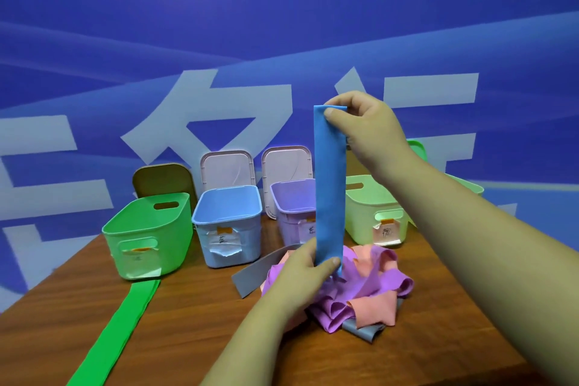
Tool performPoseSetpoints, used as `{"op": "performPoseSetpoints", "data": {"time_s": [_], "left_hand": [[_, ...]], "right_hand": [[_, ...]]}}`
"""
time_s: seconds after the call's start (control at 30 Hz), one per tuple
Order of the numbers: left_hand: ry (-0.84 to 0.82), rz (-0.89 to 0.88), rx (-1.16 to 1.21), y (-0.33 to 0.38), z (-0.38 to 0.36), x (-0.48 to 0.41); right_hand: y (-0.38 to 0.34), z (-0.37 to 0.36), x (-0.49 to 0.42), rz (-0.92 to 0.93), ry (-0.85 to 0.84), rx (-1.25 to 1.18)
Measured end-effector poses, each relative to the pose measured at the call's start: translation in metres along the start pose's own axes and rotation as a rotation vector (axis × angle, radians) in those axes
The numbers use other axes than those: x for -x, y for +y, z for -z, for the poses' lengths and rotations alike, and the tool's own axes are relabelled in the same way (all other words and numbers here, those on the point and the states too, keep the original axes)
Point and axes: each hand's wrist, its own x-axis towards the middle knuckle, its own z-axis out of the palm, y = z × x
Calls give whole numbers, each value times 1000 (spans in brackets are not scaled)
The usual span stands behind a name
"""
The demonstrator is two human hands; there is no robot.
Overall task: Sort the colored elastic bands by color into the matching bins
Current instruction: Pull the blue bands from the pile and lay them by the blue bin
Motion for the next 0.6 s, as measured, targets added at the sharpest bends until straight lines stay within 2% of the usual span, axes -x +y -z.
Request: {"op": "performPoseSetpoints", "data": {"time_s": [0.1, 0.27, 0.37, 0.5, 0.6], "left_hand": [[-32, 19, 21, 4, 12, 16], [-48, 62, 233, -3, 37, 75], [86, 70, 222, -8, 58, 117], [362, 165, 220, -19, 94, 170], [483, 209, 161, -26, 113, 206]], "right_hand": [[1, -4, -1, 1, 10, -23], [15, -28, -4, -34, -7, -34], [31, -58, 2, -75, -42, -84], [60, -117, 27, -172, -90, -151], [85, -165, 50, -241, -159, -131]]}}
